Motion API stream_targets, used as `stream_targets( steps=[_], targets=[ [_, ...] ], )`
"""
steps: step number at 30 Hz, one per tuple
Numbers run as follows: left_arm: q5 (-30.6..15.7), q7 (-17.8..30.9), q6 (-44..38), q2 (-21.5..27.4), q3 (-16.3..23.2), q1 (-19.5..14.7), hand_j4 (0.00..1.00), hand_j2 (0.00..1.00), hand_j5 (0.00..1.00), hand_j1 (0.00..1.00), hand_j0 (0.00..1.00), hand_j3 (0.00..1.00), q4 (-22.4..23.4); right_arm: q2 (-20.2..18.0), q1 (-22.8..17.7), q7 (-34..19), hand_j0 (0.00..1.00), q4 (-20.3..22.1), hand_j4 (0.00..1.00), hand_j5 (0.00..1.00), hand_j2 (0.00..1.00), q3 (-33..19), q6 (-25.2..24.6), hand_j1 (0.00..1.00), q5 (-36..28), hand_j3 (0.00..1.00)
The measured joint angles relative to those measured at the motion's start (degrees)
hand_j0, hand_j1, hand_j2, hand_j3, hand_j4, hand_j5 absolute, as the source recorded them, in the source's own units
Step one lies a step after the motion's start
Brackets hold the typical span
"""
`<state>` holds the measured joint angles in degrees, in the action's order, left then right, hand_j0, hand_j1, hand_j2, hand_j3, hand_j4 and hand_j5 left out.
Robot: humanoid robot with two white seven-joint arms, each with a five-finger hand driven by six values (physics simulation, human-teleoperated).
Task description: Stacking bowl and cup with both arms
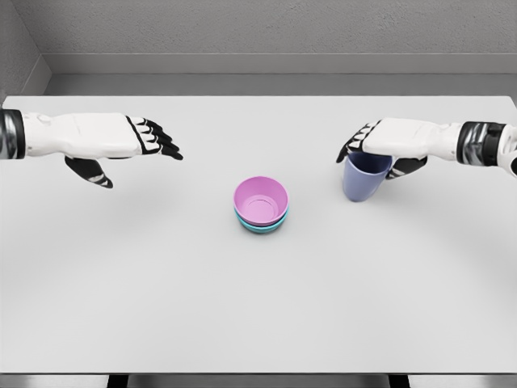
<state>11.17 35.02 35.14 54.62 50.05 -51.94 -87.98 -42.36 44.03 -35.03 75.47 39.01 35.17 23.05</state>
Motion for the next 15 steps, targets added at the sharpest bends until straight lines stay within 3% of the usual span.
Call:
stream_targets(
  steps=[15],
  targets=[
    [0.0, 0.0, 0.0, 0.0, -0.1, 0.3, 1.00, 1.00, 1.00, 1.00, 1.00, 1.00, 0.0, -0.2, 0.0, 0.0, 0.73, 0.0, 0.73, 0.73, 0.73, -4.3, 0.0, 0.73, -0.6, 0.73]
  ],
)
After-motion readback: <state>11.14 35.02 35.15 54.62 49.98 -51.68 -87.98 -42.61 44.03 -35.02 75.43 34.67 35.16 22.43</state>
